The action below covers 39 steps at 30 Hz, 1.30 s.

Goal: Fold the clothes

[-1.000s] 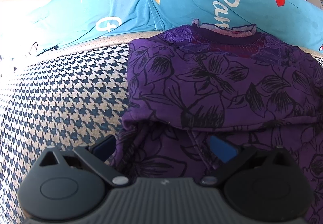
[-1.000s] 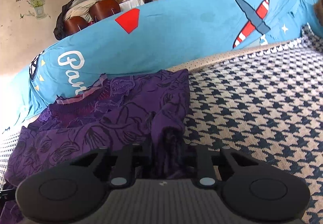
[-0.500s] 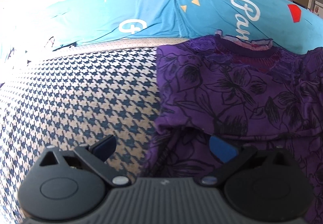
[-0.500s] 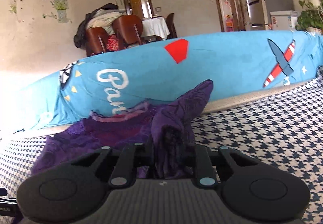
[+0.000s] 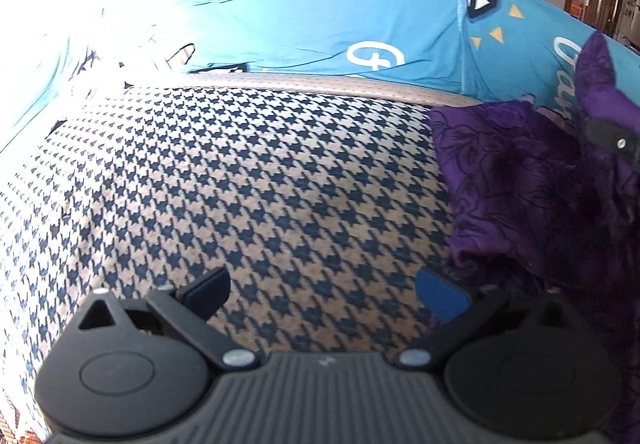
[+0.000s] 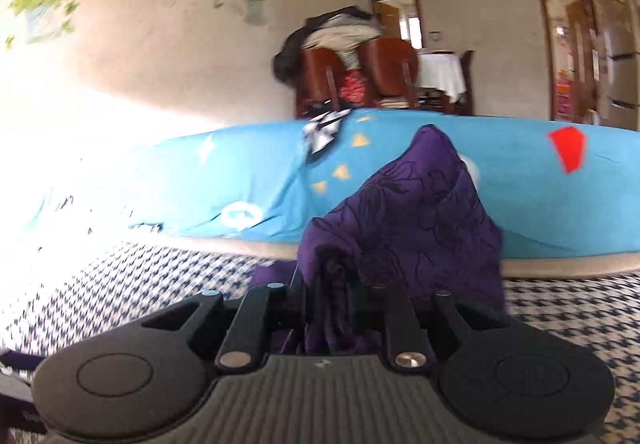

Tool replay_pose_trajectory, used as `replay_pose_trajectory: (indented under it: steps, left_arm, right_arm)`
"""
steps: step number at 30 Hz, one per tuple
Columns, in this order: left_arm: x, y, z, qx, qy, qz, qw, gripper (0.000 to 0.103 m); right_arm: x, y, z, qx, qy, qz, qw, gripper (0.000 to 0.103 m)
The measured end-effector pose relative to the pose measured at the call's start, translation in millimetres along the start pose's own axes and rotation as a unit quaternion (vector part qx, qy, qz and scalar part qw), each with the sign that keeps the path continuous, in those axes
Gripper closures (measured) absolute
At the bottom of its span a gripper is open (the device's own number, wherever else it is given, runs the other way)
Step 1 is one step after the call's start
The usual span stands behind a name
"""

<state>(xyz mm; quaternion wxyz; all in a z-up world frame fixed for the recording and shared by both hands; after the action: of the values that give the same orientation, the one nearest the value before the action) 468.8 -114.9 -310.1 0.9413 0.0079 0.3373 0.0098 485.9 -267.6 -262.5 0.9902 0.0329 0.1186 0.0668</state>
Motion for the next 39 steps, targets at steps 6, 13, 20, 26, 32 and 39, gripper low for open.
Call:
replay_pose_trajectory:
  steps: [6,13,20,26,32,39]
  left_arm:
    - [3.9,25.1,0.0,-0.02,0.006,0.016,0.9996,0.0]
    - [3.3,26.3,2.5,-0.024,0.002,0.017,0.9996,0.0]
    - [0.4,20.9,3.8,-0.014,-0.009,0.023,0.9996,0.0]
    - [4.3,22.0,1.5,-0.01,0.0,0.023,0.9997,0.0]
    - [3.8,21.8,3.9,-0.019,0.006,0.01,0.9998,0.0]
    - [1.7,17.6,2.1,-0.006,0.002,0.008,0.9999,0.0]
  right_arm:
    - [33.3,48.3,-44.0,-0.056,0.045,0.051,0.996,0.084]
    - [38.3,50.4,-52.1,-0.064,0.04,0.056,0.996,0.084]
    - [27.4,54.6,-40.2,-0.047,0.019,0.071,0.996,0.083]
    - [38.0,57.6,-56.9,-0.049,0.064,0.098,0.992,0.067]
    - [16.6,55.7,-37.7,-0.04,0.057,0.112,0.991,0.055]
    - [-14.6,32.4,-28.6,-0.015,0.063,0.07,0.995,0.051]
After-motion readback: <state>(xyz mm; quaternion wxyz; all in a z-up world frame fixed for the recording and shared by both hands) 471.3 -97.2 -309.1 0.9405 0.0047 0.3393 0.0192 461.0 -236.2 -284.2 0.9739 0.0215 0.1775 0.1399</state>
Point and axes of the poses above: each gripper's, at about its wrist camera, not at the fingertips, and x roughly the way its jaws point, y to its left, z to its top, the point moved 3 cm from there along x, roughly the way its jaws point, and after that the axes turned 10 degrees about -y, right-handed, at the moved point
